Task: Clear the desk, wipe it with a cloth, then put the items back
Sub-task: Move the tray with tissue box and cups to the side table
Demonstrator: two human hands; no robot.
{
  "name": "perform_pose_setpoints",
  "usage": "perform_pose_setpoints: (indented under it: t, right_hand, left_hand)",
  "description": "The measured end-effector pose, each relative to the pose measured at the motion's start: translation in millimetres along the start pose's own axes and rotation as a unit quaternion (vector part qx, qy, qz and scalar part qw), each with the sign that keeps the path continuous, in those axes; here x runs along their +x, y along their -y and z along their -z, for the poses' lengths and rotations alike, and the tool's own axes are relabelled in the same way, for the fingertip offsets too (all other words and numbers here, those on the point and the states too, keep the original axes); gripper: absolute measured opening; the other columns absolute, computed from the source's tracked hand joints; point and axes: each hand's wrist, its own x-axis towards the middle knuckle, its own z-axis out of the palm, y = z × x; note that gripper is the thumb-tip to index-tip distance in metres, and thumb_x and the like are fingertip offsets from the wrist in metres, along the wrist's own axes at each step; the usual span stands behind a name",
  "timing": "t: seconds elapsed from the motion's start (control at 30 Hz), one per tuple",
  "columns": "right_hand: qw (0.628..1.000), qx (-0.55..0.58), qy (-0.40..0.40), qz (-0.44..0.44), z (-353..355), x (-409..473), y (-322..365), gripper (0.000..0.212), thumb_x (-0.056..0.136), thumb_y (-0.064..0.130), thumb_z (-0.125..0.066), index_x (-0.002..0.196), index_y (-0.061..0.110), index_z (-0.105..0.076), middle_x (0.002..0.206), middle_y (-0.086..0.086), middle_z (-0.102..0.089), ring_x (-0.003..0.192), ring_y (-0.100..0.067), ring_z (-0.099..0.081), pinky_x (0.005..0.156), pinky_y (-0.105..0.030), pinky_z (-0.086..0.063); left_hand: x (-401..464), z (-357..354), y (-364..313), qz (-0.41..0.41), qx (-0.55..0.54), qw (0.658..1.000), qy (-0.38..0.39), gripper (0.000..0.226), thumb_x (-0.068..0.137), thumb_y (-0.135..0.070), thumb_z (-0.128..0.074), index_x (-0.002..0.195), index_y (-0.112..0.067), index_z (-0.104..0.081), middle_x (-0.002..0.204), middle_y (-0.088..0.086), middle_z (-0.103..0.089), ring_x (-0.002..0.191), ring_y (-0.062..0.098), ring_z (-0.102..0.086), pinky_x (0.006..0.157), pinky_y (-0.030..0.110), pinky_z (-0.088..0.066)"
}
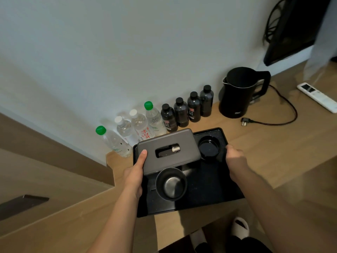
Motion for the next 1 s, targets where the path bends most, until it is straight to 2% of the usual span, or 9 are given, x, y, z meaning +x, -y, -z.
perform_pose_setpoints:
  t: [0.13,0.33,0.4,0.6,0.67,0.73,0.8,0.9,1.0]
  right_hand:
    - [0.999,0.043,-0.027,-0.001,39.2,-4.0,-2.0,0.039,0.093,0.035,-0.048,0.112,0.002,-0.055,0.104,-0.015,-0.060,0.098,-0.034,-0.058,0.089,-0.043,-0.047]
    - [0.993,0.097,-0.069,-0.013,125.5,-2.6,-1.7,0.035,0.094,0.035,-0.048,0.111,0.004,-0.053,0.105,-0.013,-0.058,0.099,-0.033,-0.056,0.091,-0.043,-0.048]
    - [0.989,0.118,-0.089,-0.017,165.4,-2.9,-0.9,0.034,0.094,0.035,-0.048,0.111,0.005,-0.051,0.102,-0.012,-0.056,0.100,-0.033,-0.055,0.095,-0.045,-0.048]
    - [0.970,0.204,-0.133,-0.011,285.9,10.3,-19.1,0.045,0.077,0.042,-0.048,0.102,0.008,-0.062,0.098,-0.011,-0.068,0.094,-0.032,-0.064,0.092,-0.051,-0.054]
    - [0.961,0.226,-0.159,-0.011,330.4,9.8,-27.4,0.041,0.075,0.043,-0.049,0.091,0.009,-0.064,0.090,-0.010,-0.069,0.087,-0.029,-0.065,0.085,-0.048,-0.057]
    - [0.952,0.246,-0.181,-0.013,372.9,-2.2,-29.2,0.027,0.087,0.034,-0.049,0.079,0.009,-0.057,0.079,-0.006,-0.059,0.072,-0.022,-0.056,0.066,-0.036,-0.049]
    - [0.942,0.264,-0.207,-0.016,414.6,-7.6,-33.3,0.024,0.093,0.026,-0.047,0.080,0.007,-0.054,0.077,-0.006,-0.051,0.069,-0.021,-0.047,0.063,-0.033,-0.038]
    - [0.925,0.283,-0.253,-0.019,473.6,-7.0,-45.7,0.035,0.090,0.029,-0.047,0.090,-0.006,-0.053,0.079,-0.007,-0.051,0.074,-0.024,-0.048,0.070,-0.037,-0.040]
    - [0.914,0.282,-0.290,-0.042,523.1,-13.0,-55.1,0.034,0.091,0.032,-0.047,0.091,-0.002,-0.052,0.077,-0.005,-0.051,0.076,-0.025,-0.049,0.080,-0.040,-0.042]
  left_hand:
    - [-22.1,-32.3,-6.6,-0.018,0.050,0.998,0.033,0.085,0.045,-0.068,-0.091,0.104,-0.009,-0.073,0.091,0.009,-0.079,0.088,0.031,-0.076,0.091,0.049,-0.059]
    - [-52.7,-105.6,-2.2,-0.031,0.099,0.989,0.101,0.097,0.037,-0.075,-0.089,0.108,-0.012,-0.074,0.095,0.010,-0.078,0.090,0.031,-0.076,0.093,0.049,-0.058]
    - [-71.5,-139.8,3.7,-0.034,0.119,0.984,0.125,0.092,0.043,-0.073,-0.088,0.109,-0.012,-0.073,0.096,0.010,-0.078,0.089,0.031,-0.076,0.092,0.049,-0.058]
    - [-131.0,-250.4,25.8,-0.047,0.155,0.969,0.188,0.076,0.063,-0.061,-0.086,0.114,-0.008,-0.068,0.095,0.012,-0.078,0.086,0.031,-0.076,0.076,0.042,-0.061]
    - [-156.7,-288.9,39.6,-0.054,0.170,0.962,0.205,0.066,0.069,-0.054,-0.086,0.109,-0.006,-0.068,0.092,0.013,-0.077,0.084,0.031,-0.075,0.070,0.040,-0.060]
    - [-183.4,-326.3,53.5,-0.061,0.186,0.955,0.225,0.060,0.071,-0.052,-0.086,0.105,-0.005,-0.067,0.091,0.014,-0.076,0.082,0.031,-0.073,0.067,0.038,-0.058]
    - [-206.1,-363.3,68.3,-0.060,0.200,0.944,0.255,0.065,0.068,-0.054,-0.086,0.108,-0.006,-0.068,0.094,0.014,-0.077,0.086,0.033,-0.074,0.071,0.040,-0.059]
    - [-236.1,-414.4,91.3,-0.059,0.222,0.925,0.303,0.071,0.063,-0.058,-0.088,0.110,-0.007,-0.070,0.094,0.013,-0.078,0.088,0.033,-0.075,0.078,0.044,-0.060]
    - [-265.0,-458.7,110.7,-0.058,0.260,0.902,0.341,0.097,0.038,-0.068,-0.092,0.112,-0.010,-0.072,0.097,0.011,-0.078,0.090,0.033,-0.075,0.089,0.050,-0.059]
